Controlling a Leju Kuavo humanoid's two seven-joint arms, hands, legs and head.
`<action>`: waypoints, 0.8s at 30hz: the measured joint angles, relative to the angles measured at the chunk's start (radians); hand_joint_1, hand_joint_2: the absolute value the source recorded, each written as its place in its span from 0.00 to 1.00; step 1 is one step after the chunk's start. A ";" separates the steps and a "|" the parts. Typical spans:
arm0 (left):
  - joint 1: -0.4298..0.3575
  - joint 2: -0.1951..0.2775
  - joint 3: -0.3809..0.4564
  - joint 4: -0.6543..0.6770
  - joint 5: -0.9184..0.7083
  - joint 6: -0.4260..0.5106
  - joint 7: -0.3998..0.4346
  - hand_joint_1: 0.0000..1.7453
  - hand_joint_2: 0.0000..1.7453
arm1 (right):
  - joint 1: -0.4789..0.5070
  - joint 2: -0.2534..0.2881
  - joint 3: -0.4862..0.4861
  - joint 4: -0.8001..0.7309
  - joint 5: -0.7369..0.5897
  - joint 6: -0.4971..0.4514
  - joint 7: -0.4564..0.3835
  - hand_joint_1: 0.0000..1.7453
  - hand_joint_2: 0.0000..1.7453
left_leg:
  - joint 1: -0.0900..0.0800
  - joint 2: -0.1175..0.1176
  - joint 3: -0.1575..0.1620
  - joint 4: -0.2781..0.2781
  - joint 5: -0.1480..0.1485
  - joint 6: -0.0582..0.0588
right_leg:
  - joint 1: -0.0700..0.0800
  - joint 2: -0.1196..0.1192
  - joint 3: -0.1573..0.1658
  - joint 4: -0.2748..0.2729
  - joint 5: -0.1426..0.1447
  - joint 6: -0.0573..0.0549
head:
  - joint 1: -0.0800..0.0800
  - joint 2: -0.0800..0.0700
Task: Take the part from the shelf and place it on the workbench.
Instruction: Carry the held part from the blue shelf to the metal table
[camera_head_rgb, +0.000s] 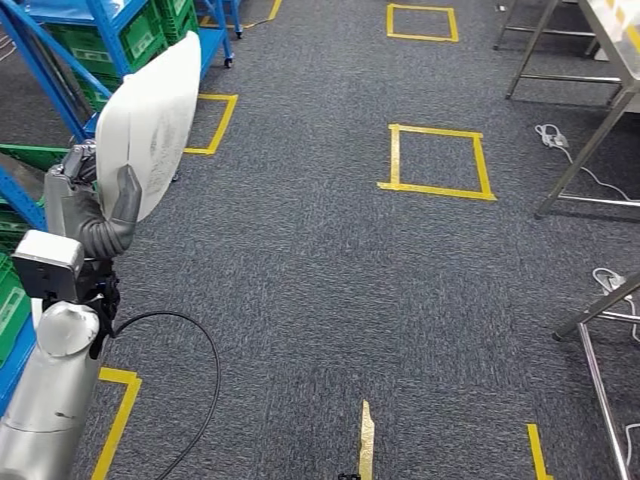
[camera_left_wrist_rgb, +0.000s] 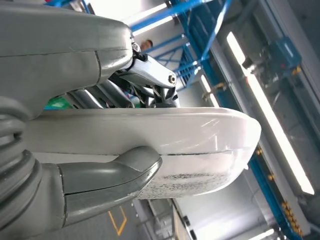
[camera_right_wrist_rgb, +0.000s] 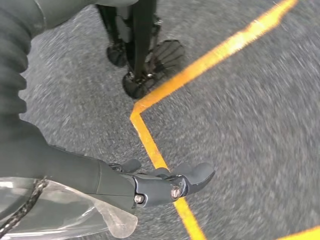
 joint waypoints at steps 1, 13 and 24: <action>0.002 0.000 0.000 0.000 0.000 0.000 0.000 1.00 1.00 | 0.001 -0.004 -0.006 -0.002 -0.006 0.003 -0.002 0.00 1.00 | 0.000 0.011 0.001 0.000 -0.001 -0.002 | 0.000 -0.010 0.033 -0.060 0.031 -0.001 | 0.000 0.000; 0.010 -0.001 -0.004 0.002 0.000 0.000 -0.005 1.00 1.00 | -0.005 -0.008 -0.022 -0.007 0.000 0.001 0.013 0.00 1.00 | 0.001 -0.041 -0.102 0.258 -0.140 -0.045 | 0.008 0.024 0.147 -0.264 0.102 -0.060 | -0.009 0.000; 0.011 -0.003 -0.007 0.002 0.002 -0.011 -0.007 1.00 1.00 | 0.006 0.008 0.010 -0.007 0.091 0.008 0.054 0.00 1.00 | 0.002 -0.091 0.001 0.001 0.000 -0.012 | 0.002 0.112 0.111 -0.235 0.094 -0.023 | -0.006 0.000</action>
